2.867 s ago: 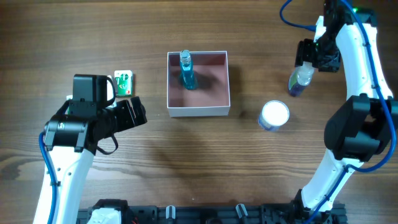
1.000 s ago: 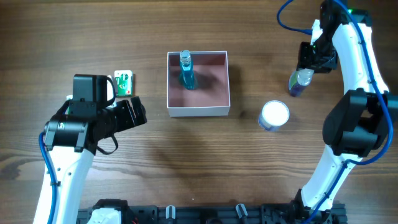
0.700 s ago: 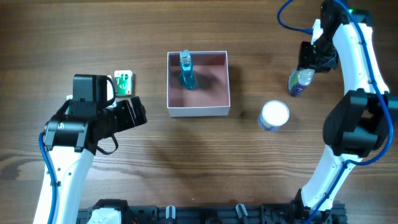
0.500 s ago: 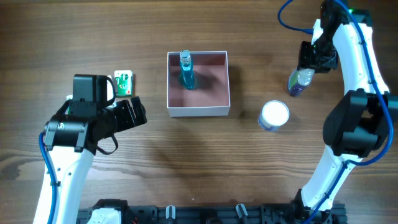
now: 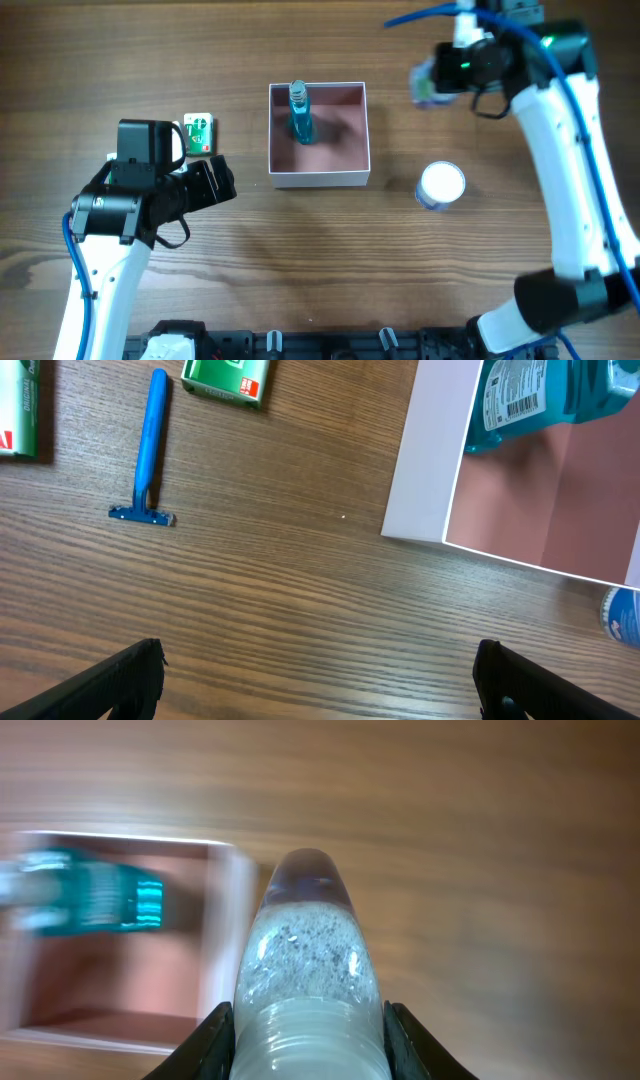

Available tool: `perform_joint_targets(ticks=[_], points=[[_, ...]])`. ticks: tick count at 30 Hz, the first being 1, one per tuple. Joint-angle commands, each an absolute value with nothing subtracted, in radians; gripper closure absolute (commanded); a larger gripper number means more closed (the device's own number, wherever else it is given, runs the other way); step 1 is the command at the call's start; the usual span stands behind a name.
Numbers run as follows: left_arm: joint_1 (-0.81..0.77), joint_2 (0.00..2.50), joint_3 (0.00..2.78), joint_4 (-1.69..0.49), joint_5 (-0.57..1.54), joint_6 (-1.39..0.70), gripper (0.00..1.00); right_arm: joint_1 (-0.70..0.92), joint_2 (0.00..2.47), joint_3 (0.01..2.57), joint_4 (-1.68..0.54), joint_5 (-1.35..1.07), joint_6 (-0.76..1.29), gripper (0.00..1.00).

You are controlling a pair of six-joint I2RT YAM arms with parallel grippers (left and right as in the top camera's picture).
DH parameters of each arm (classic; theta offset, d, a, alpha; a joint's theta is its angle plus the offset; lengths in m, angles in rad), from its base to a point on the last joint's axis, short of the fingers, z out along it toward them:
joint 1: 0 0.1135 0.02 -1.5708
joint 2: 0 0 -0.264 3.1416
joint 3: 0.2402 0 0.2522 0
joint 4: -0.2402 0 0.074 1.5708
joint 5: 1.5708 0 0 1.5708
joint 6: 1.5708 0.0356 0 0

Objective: Pack container
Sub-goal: 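Grasp the foaming soap bottle with the right gripper and lift, then lower the soap bottle into the box beside the mouthwash, release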

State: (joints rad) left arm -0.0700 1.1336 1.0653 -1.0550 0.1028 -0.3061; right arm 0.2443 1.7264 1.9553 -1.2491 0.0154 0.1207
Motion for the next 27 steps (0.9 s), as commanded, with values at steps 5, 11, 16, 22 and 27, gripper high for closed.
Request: perform_joint_targets(ticks=[5, 11, 16, 22, 27], points=[[-0.064, 1.133, 1.083, -1.056, 0.096, -0.323, 0.00, 0.476, 1.760, 1.972, -1.182, 0.094, 0.309, 0.96], [-0.064, 1.133, 1.083, -1.056, 0.096, -0.323, 0.00, 0.531, 1.876, 1.972, -1.151, 0.074, 0.373, 0.96], [-0.064, 1.133, 1.083, -1.056, 0.096, -0.323, 0.00, 0.547, 1.984, 1.972, -1.098, 0.071, 0.406, 0.95], [-0.064, 1.133, 1.083, -1.056, 0.096, -0.323, 0.00, 0.547, 2.067, 1.972, -1.069, 0.075, 0.456, 0.96], [-0.064, 1.133, 1.083, -1.056, 0.096, -0.323, 0.00, 0.546, 2.103, 1.971, -1.058, 0.091, 0.475, 0.96]])
